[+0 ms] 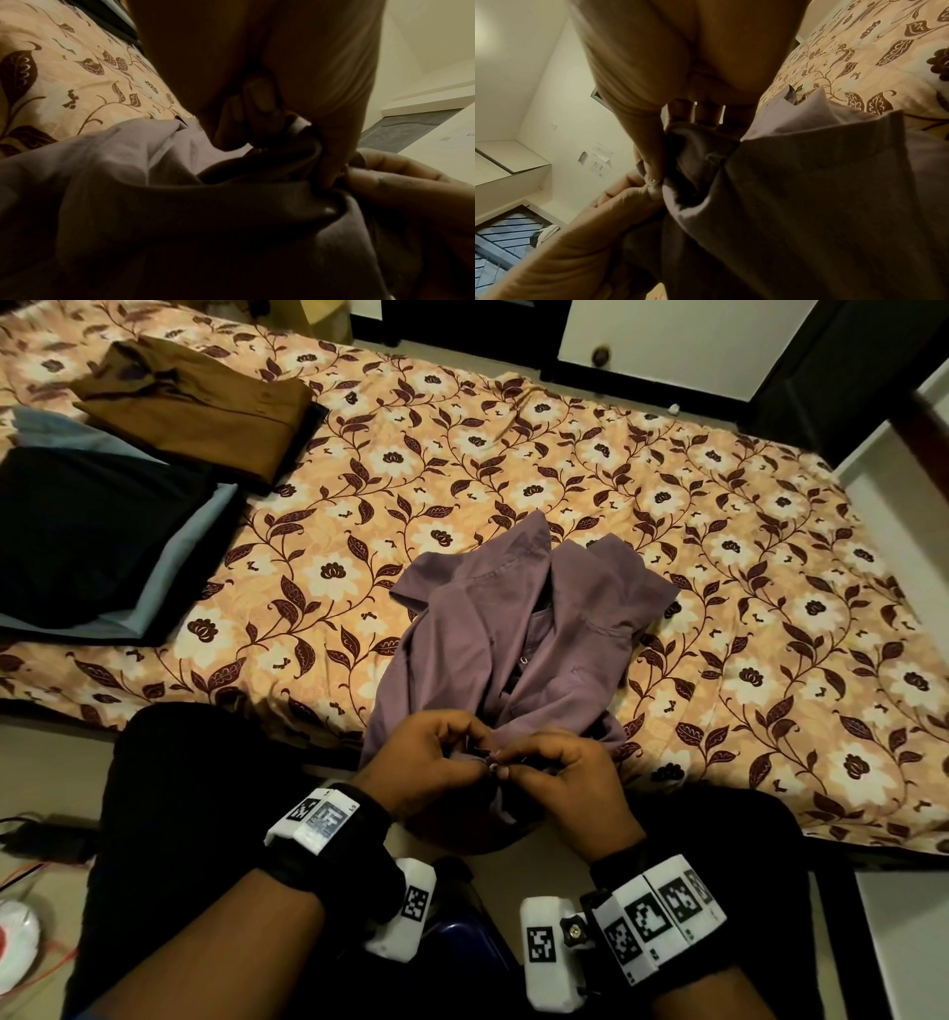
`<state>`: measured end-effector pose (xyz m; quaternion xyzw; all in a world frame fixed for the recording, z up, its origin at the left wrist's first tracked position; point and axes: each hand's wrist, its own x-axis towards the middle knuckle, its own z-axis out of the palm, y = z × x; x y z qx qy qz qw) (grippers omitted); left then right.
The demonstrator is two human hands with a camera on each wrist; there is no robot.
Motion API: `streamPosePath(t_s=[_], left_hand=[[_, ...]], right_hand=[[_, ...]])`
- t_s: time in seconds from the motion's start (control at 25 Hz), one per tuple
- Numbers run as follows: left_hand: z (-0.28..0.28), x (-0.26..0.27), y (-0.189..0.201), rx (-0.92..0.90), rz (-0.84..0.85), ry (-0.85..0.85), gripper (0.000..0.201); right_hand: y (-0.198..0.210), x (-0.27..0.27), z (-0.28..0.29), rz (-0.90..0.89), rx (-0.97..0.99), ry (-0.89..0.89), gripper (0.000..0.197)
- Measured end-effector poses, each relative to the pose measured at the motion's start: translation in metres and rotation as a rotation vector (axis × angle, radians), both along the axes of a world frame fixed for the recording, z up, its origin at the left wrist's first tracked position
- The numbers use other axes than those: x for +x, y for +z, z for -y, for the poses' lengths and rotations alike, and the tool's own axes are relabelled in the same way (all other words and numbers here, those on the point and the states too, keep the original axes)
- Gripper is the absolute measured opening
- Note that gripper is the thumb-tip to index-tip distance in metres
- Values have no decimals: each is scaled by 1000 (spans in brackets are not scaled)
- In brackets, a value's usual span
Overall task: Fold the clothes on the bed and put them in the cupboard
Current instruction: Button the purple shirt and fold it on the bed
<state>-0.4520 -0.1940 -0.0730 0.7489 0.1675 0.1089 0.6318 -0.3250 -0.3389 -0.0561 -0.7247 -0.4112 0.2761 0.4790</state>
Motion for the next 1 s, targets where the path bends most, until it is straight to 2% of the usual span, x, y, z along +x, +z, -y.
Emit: streamPosePath(t_s=[0.08,0.2,0.24,0.4,0.48,0.6,0.68,0.8,0.88,1.0], left_hand=[[1,1,-1,19,-29,18,19],[4,1,-1,23,-13,55,14],[4,1,-2,20,6,66,14],[5,-2,-2,8,33,97,20],[4,-2,-3,0,43,106,25],[5,0,-3,-2,49,103,22],[4,0,-1,-7,39,86,20],[5,3,6,9,43,17,22],[6,7,14,8,53,-54,19],[4,7,23,-12,53,-74,8]], right_hand=[[0,-2,-2,45,3,-6,12],[-1,-6,-4,272,21,5,15],[-2,-6,-5,284,18,8,14],[3,-6,-6,73,-55,47,15],[4,-8,-5,41,-72,61,17],[1,-8,-7,230,-54,47,16],[-1,-9,-8,381,-49,47,23],[0,-16,-16,532,-145,-5,19],[1,-20,-24,491,-214,-34,18],[2,-13,-23,337,-136,-35,23]])
